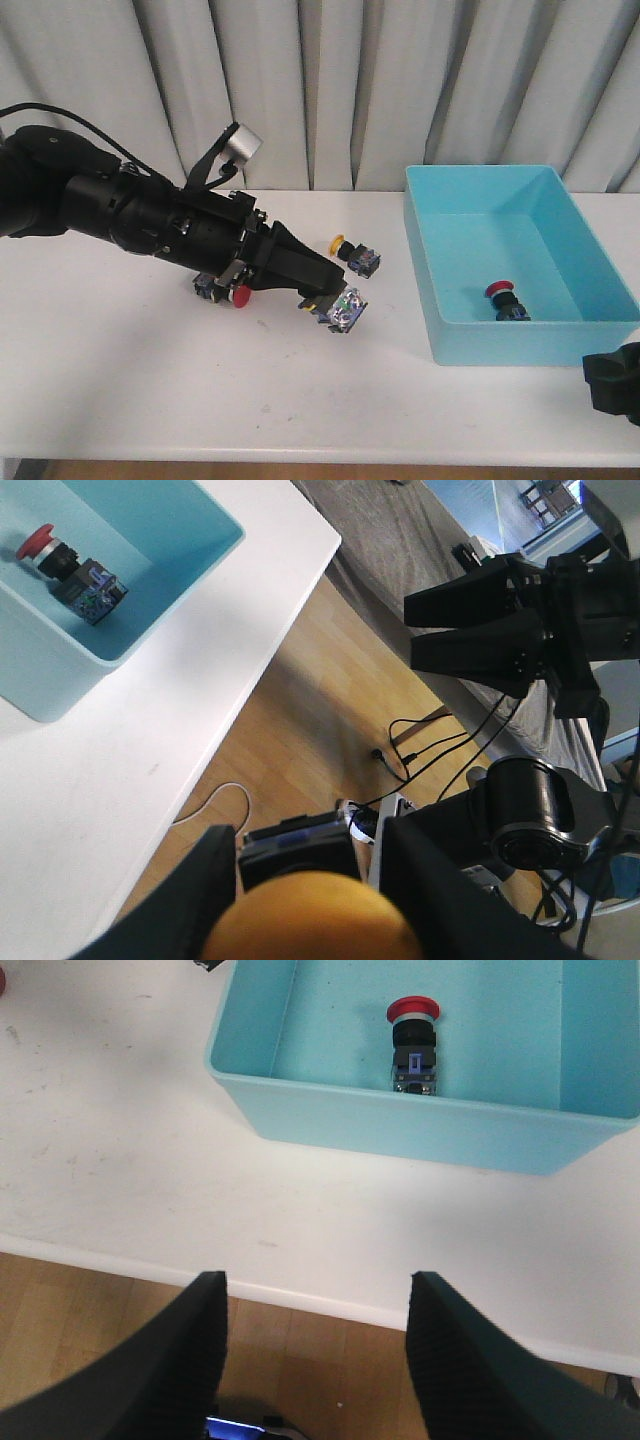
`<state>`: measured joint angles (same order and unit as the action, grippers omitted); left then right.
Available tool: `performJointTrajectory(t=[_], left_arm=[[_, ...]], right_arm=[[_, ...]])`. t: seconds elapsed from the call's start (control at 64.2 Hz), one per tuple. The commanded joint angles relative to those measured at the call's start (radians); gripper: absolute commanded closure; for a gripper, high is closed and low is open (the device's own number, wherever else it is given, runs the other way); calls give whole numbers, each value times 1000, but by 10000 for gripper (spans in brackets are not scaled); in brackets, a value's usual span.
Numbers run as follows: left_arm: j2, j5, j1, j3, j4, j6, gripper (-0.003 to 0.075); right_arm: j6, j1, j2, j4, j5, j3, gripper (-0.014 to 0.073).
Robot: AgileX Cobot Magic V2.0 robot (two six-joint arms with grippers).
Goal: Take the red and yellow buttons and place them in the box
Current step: 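Lift the yellow button with the left gripper toward the box, then grasp the yellow button's body with the right gripper from the left gripper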
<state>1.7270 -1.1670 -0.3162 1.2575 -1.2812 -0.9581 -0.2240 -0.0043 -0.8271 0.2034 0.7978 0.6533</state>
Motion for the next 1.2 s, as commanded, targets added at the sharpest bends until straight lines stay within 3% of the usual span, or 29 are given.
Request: performJointTrajectory(t=[0.0,0.14,0.28,0.374,0.483,0.903,1.183], left_arm=[[-51,-31,-2,21,-74,-4,535],[-51,-28,-2,21,-78,-4,535],[-51,-7,-2,21,-87,-4,535],[-51,5,-2,21,-88,-3,535],[-51,5,-2,21,-101,-2,535],[-51,9,-2,21,-138,-2,535],[-51,9,-2,21,-138,-2,535]], right_arm=[[-8,-2,8,16,-49,22,203],[-146,-2,-2,44,-52,28,133],[-347,-2,-38,199,-47,59,8],[-474,4,-81,302,-22,92,4],[-570,100,-154,318,-17,144,25],[-499,556,-392,115,-186,311,85],[-504,628,-449,124,-409,318,85]])
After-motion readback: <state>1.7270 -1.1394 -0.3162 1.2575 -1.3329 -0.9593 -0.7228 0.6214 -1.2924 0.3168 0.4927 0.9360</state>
